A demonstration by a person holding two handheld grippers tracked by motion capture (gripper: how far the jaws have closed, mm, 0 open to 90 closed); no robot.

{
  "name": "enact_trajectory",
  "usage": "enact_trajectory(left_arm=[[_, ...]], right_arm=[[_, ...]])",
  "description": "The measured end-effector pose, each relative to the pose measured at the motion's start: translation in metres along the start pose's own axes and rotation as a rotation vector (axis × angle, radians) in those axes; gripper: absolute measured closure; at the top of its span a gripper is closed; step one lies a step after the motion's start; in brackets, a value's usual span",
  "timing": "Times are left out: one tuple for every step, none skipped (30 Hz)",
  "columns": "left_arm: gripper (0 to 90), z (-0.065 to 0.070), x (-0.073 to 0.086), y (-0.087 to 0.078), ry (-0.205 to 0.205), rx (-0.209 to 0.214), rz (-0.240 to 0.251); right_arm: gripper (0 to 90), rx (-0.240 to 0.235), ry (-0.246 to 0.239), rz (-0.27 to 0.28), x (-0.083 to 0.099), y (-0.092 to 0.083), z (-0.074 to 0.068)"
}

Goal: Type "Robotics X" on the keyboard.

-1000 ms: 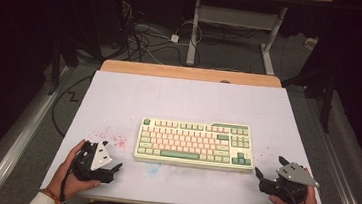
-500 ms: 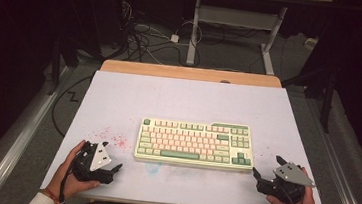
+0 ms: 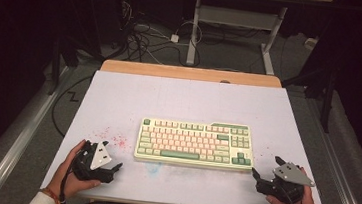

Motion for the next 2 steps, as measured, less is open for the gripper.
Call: enact_trajectory(left_arm=[[15.4, -0.0001, -0.0004, 0.0003, 0.001, -0.002, -0.001], [15.4, -0.0004, -0.0008, 0.0008, 0.001, -0.003, -0.001]], right_arm=[[17.0, 0.0, -0.002, 0.003, -0.0001, 0.0, 0.0001], [17.0, 0.0, -0.003, 0.006, -0.0001, -0.0003, 0.0]])
Point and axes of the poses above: each handheld gripper's, and its own axes: y roughly forward along the jaws, x roughly out of its underside, z roughly to its right, the point moved 3 cm from there along y, roughly forward along the jaws, and after that the axes turned 8 degrees about z, right-handed, at the moved point
